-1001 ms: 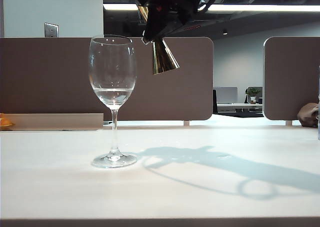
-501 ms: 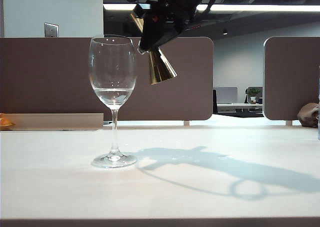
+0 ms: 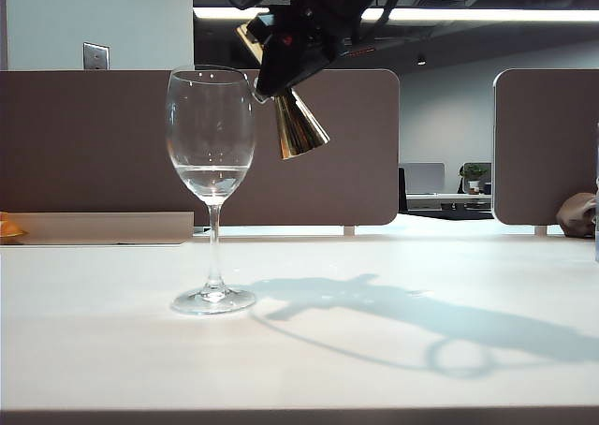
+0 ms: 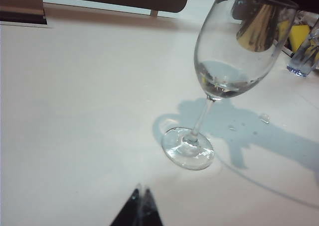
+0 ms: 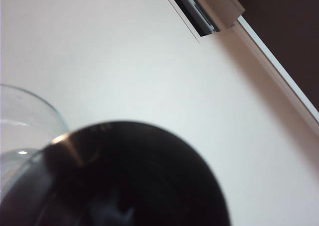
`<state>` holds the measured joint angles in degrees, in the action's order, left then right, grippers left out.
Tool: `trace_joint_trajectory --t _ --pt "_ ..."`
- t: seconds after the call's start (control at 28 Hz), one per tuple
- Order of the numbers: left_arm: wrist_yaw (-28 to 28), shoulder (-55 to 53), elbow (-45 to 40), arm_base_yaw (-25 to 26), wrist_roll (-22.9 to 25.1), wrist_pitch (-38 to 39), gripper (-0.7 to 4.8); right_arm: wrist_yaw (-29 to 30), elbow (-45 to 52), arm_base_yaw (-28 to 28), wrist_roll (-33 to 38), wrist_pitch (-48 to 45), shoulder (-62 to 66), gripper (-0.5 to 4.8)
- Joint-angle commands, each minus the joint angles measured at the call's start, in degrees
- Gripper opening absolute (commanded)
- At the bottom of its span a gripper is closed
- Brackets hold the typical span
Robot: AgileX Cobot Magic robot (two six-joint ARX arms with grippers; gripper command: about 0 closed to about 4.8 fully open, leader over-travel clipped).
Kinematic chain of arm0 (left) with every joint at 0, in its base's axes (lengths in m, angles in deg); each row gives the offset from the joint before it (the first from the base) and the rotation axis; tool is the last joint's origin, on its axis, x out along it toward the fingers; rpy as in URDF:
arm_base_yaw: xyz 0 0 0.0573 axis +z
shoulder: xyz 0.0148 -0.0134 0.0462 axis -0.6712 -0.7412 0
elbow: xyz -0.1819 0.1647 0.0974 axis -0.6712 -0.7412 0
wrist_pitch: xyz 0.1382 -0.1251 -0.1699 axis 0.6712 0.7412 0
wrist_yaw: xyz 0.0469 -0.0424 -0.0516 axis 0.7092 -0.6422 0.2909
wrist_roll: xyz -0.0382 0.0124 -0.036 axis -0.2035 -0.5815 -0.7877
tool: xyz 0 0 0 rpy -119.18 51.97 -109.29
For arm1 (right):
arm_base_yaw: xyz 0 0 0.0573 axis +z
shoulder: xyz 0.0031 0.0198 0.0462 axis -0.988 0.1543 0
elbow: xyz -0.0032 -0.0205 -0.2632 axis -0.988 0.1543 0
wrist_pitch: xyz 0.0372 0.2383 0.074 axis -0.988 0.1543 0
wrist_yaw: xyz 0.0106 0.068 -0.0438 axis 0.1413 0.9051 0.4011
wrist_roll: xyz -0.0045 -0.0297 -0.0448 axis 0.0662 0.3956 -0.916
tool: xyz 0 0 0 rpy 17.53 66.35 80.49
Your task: Pick up the jigger and pour the water inside into the glass.
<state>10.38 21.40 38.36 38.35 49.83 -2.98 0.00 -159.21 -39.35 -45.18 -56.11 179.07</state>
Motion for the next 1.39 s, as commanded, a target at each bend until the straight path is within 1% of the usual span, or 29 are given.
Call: trace_joint_trajectory --t 0.04,0.14,0.29,0.43,0.72,0.89,1.11,1.29,1.39 --pt "-0.07 -0.09 0.20 0.07 0.04 -0.76 -0.05 -0.07 -0.52 0.09 -1.73 -1.75 -0.17 -0.01" --pt "-0.07 -0.09 0.20 0.07 0.04 -0.76 -0.05 -0.09 -0.52 0.11 -3.15 -1.88 0.02 -0.01" --pt "-0.07 -0.09 0.20 0.07 0.04 -0.76 -0.05 -0.13 -0.52 0.09 -3.37 -2.38 0.07 -0.01" --pt "-0.07 -0.09 0.20 0.07 0.04 -0.76 -0.05 -1.31 -0.85 0.04 -4.70 -3.52 0.17 -0.01" --pt "-0.07 -0.09 0.20 0.07 0.04 -0.76 -0.05 -1.33 -4.42 0.11 -4.92 -0.59 2.43 -0.01" --pt "-0.07 -0.09 0.20 0.07 0.04 -0.76 -0.05 -2.67 -4.42 0.11 -8.52 1.66 2.58 -0.01" --pt "-0.07 -0.09 0.20 0.07 0.04 -0.76 -0.05 -2.64 -4.42 0.11 -9.60 1.68 2.58 -0.01" --pt "-0.07 -0.09 0.20 0.07 0.04 -0.76 -0.05 -2.84 -4.42 0.33 -11.85 1.68 2.60 -0.01" --pt "-0.07 -0.09 0.20 0.07 0.04 -0.76 -0.05 -3.98 -4.42 0.55 -14.03 1.66 2.60 -0.01"
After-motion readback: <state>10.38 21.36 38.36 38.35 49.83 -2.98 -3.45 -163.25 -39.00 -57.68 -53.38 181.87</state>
